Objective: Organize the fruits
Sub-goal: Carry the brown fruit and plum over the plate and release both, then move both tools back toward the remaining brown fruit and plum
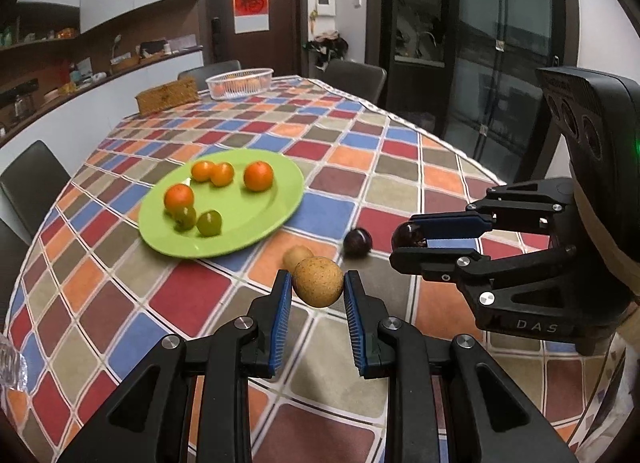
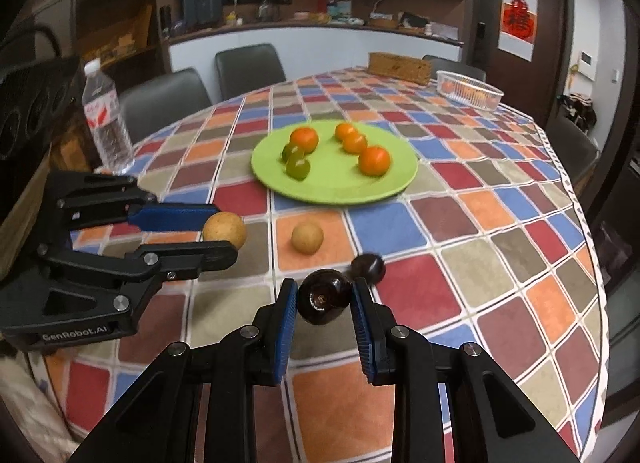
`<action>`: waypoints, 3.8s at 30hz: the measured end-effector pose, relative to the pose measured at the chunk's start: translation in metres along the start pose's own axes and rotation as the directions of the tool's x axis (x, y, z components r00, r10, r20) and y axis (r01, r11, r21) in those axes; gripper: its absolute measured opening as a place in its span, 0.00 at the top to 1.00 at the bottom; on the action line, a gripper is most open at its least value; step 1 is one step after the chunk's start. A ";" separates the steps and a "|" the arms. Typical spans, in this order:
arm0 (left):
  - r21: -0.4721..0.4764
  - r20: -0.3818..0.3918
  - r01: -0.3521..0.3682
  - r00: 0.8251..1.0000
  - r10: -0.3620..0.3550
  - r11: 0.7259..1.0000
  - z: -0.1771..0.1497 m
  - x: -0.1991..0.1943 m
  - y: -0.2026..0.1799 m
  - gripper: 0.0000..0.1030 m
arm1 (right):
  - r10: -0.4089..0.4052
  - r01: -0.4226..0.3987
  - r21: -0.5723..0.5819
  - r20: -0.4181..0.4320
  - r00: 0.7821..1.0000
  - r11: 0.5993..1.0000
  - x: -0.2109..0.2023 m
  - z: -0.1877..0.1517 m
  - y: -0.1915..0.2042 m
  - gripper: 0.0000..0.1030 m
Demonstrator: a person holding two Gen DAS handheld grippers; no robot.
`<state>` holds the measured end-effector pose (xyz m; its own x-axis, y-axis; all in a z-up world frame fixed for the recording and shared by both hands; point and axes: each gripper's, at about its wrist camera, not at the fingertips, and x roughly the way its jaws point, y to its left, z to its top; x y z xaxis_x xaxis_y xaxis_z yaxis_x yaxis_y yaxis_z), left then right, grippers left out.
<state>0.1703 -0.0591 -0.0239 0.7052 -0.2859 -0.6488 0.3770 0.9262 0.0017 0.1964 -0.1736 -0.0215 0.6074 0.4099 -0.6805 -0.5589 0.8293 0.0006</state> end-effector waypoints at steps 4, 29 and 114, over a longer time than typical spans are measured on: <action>-0.006 0.026 -0.018 0.999 0.019 1.000 0.009 -0.004 0.008 0.74 | -0.008 0.007 0.032 0.035 0.999 0.999 -0.002 0.013 0.000 0.72; -0.093 0.084 -0.051 0.995 0.059 0.994 0.069 0.014 0.076 0.74 | 0.018 -0.026 0.070 0.107 0.994 0.997 0.037 0.103 -0.007 0.72; 0.051 0.077 -0.016 0.997 0.012 0.999 0.043 0.005 0.024 0.41 | -0.053 0.048 0.154 0.027 0.998 0.987 0.003 0.046 -0.026 0.62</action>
<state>0.2091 -0.0487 0.0060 0.7541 -0.2925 -0.5881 0.3954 0.9171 0.0509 0.2386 -0.1760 0.0103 0.6513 0.3755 -0.6594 -0.4355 0.8966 0.0804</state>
